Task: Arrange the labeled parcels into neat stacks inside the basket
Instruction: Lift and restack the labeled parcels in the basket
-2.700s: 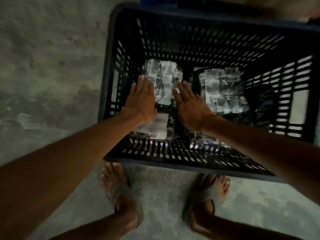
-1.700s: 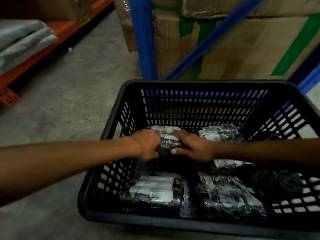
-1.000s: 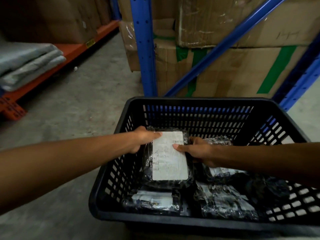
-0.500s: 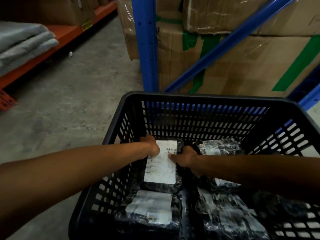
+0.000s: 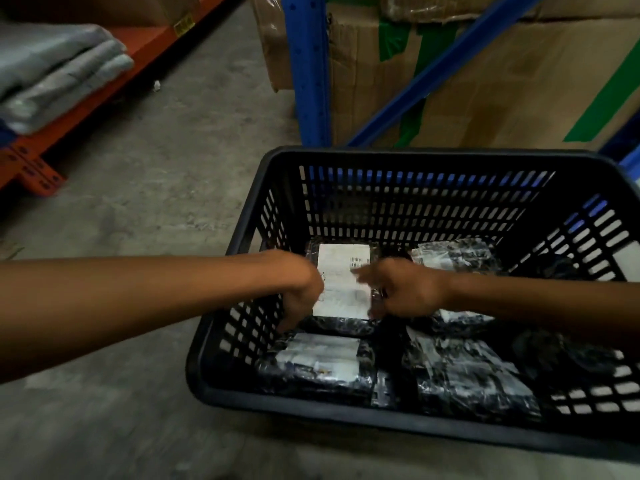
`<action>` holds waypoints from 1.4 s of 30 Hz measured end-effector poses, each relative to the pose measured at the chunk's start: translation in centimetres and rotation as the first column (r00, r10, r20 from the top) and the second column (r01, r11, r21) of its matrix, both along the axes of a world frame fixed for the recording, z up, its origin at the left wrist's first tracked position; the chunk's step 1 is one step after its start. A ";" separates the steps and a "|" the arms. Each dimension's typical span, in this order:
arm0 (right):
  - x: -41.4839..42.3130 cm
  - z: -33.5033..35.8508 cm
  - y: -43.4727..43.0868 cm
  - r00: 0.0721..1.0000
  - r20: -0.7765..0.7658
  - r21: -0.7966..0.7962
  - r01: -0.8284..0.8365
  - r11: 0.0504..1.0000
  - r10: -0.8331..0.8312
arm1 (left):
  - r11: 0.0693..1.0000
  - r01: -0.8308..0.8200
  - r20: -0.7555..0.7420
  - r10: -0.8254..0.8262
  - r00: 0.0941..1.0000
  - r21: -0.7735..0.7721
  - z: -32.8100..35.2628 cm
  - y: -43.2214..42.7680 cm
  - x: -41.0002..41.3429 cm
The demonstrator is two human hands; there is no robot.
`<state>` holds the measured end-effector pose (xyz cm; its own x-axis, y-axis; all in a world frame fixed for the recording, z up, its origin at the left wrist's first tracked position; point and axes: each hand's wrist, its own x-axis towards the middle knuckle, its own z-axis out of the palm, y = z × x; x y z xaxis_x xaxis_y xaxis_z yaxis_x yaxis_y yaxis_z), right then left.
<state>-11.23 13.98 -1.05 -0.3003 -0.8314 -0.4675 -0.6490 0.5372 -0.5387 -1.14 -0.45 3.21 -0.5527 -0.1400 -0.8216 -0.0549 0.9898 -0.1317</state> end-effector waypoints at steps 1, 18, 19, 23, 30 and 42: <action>1.0 0.5 0.9 0.989 -0.004 0.055 -0.150 0.987 0.150 | 0.998 0.068 0.096 -0.067 0.993 -0.003 0.4 0.6 1.1; 3.9 -0.7 5.8 0.973 0.112 -0.161 -0.183 0.970 0.202 | 0.904 -0.259 -0.085 0.304 0.949 0.340 0.9 -0.7 6.0; 3.9 -0.6 5.7 0.975 0.101 -0.113 -0.184 0.976 0.196 | 0.869 -0.320 -0.084 0.377 0.922 0.378 0.9 -1.1 6.0; 4.2 -0.9 5.1 0.997 0.073 -0.079 -0.013 0.997 0.018 | 0.765 -0.454 -0.106 0.553 0.826 0.456 0.6 -1.4 5.6; -1.1 2.3 5.4 0.720 0.620 -0.009 0.404 0.915 -0.312 | 0.383 -0.546 0.011 0.812 0.583 0.745 3.9 -3.7 3.9; -4.4 1.2 -0.9 0.447 0.564 0.024 0.832 0.555 -0.694 | 0.054 -0.538 0.033 0.988 0.150 0.841 0.0 -2.0 -1.9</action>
<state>-15.58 13.05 0.11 -0.6715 -0.4674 -0.5750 0.3343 0.5015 -0.7980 -3.04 -2.47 3.22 -0.6888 -0.4359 -0.5793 -0.6501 0.0179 0.7596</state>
